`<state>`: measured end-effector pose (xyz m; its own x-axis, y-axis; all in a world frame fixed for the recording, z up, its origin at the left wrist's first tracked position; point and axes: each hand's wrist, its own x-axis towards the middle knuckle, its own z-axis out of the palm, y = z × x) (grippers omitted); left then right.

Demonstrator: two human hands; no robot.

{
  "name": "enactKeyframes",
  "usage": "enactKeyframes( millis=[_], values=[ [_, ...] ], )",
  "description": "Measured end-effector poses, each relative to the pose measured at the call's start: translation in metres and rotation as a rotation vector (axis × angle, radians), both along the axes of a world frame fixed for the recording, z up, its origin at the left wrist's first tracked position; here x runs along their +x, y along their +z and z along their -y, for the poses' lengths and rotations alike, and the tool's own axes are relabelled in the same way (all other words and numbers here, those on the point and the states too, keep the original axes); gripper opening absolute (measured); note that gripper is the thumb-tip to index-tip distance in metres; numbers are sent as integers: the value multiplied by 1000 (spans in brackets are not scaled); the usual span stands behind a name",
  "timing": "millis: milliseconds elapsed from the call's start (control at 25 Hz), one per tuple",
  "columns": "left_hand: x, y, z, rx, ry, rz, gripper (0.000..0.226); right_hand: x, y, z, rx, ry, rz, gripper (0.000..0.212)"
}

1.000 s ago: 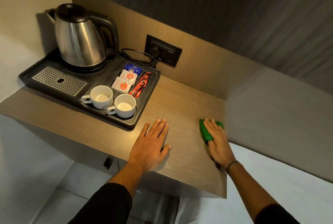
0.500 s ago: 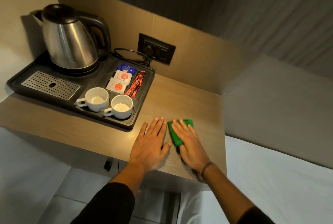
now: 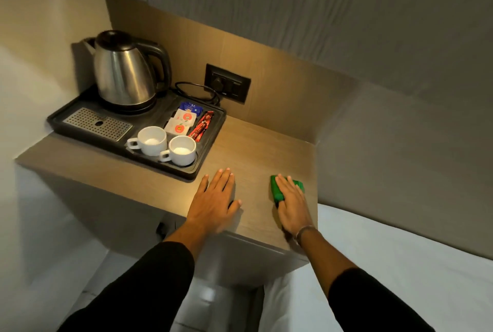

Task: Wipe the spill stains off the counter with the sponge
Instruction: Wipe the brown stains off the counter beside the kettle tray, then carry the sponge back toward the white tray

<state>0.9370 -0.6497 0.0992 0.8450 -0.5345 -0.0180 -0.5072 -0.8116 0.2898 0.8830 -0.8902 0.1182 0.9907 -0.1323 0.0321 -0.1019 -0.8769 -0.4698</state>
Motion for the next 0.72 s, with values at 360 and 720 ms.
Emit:
enactKeyframes(
  millis=[360,720],
  values=[
    [-212,-1,-125,52,373,50,77,-116,6,-151,-88,543,135,80],
    [-504,-44,-318,116,987,-47,78,-306,-44,-387,27,1037,26,77]
  ],
)
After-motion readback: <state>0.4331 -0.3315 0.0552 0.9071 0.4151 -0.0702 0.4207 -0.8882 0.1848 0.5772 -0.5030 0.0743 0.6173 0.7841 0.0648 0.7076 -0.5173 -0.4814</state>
